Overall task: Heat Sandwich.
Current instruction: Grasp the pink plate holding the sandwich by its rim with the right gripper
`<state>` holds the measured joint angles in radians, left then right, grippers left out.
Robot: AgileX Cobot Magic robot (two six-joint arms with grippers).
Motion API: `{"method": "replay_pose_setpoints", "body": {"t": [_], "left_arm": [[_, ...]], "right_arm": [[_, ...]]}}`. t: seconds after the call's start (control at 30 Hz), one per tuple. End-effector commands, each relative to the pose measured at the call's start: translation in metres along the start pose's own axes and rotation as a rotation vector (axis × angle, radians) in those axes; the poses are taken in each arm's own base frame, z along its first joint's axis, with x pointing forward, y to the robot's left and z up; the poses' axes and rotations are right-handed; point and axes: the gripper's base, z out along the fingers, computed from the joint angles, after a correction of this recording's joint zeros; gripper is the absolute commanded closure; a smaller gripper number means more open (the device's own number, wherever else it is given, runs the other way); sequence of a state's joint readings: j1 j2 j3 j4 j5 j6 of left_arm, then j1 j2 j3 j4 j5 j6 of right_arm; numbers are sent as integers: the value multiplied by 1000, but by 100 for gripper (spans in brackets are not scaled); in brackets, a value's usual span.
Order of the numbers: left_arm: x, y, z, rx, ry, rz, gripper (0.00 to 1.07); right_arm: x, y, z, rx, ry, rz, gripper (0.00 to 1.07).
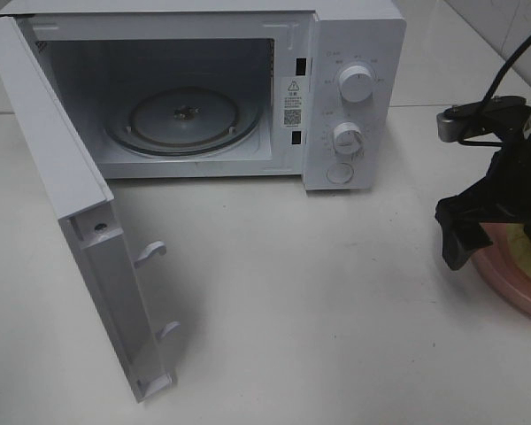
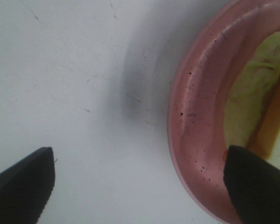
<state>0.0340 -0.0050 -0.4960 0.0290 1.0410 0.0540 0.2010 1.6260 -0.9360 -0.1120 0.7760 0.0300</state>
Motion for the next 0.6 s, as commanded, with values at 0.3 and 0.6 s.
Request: {"method": "replay_pose_setpoints", "body": {"t": [0.3,0.6], "left_arm": [[2,0,-3,-4,-30,-8,7],[2,0,-3,-4,-30,-8,7]], "right_arm": [[-5,-5,24,54,58,-23,15],[-12,-4,31,52,29,-23,16]]}}
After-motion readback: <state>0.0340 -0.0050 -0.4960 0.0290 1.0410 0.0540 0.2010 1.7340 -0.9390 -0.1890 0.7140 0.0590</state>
